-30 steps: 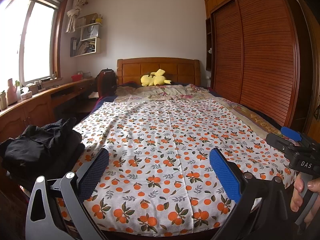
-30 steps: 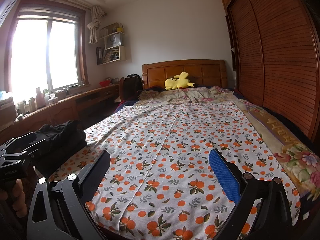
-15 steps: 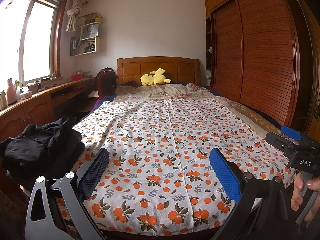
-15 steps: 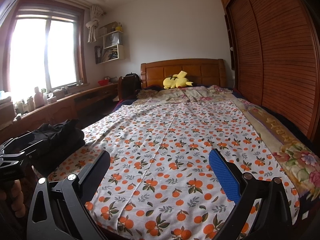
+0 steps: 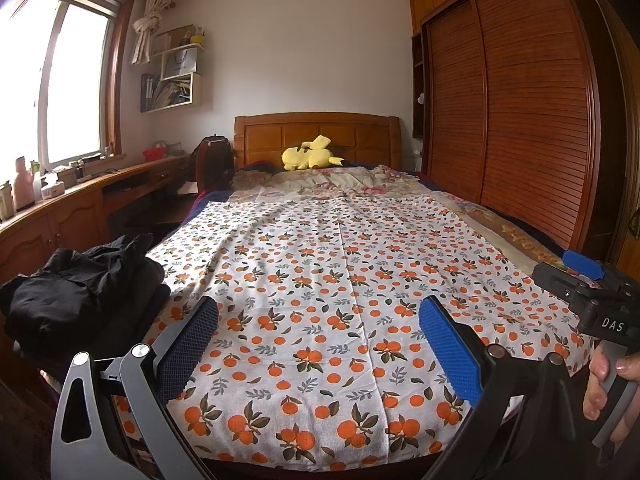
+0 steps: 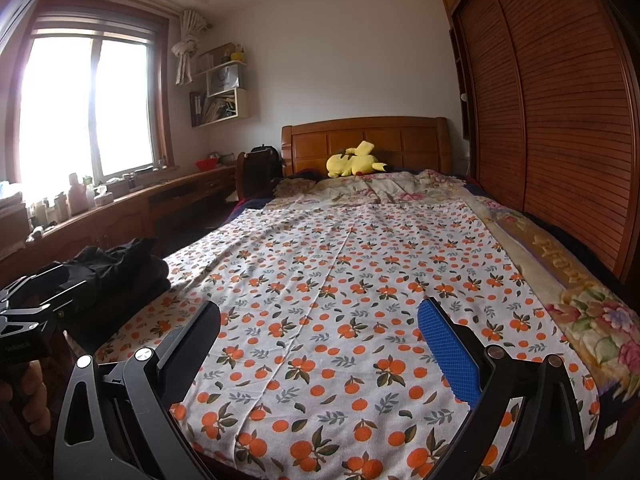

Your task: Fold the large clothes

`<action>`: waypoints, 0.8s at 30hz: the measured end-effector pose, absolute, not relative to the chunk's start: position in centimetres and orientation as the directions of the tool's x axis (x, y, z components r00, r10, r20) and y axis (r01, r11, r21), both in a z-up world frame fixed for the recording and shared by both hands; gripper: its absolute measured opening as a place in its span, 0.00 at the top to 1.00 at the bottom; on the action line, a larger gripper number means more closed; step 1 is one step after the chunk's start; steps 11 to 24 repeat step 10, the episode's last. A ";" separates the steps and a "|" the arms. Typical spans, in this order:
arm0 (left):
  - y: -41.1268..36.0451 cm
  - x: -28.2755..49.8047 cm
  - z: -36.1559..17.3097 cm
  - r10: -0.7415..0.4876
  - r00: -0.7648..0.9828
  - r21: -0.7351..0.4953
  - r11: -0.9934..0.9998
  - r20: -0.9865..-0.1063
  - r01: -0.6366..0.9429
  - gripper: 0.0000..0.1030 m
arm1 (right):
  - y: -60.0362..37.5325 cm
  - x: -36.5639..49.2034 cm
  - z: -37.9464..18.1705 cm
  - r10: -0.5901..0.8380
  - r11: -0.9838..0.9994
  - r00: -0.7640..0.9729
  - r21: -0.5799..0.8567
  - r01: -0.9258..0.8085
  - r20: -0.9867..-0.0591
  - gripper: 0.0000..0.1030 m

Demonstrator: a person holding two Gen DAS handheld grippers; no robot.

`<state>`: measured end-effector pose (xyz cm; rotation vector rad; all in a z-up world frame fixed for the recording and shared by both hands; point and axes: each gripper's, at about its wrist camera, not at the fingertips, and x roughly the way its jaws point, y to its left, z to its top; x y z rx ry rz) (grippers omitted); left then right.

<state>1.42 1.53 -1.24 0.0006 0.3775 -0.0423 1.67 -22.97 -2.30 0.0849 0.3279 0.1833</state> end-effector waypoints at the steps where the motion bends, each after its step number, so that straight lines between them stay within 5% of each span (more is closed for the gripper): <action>1: 1.4 1.4 -1.2 -0.041 0.929 -0.007 0.999 -0.369 0.041 0.02 | -23.0 1.7 -2.3 0.192 0.980 0.930 0.112 -0.164 -0.312 0.07; 24: 1.6 1.4 -1.3 -0.040 0.928 -0.005 0.999 -0.370 0.041 0.02 | -23.0 1.7 -2.3 0.191 0.980 0.930 0.111 -0.164 -0.312 0.07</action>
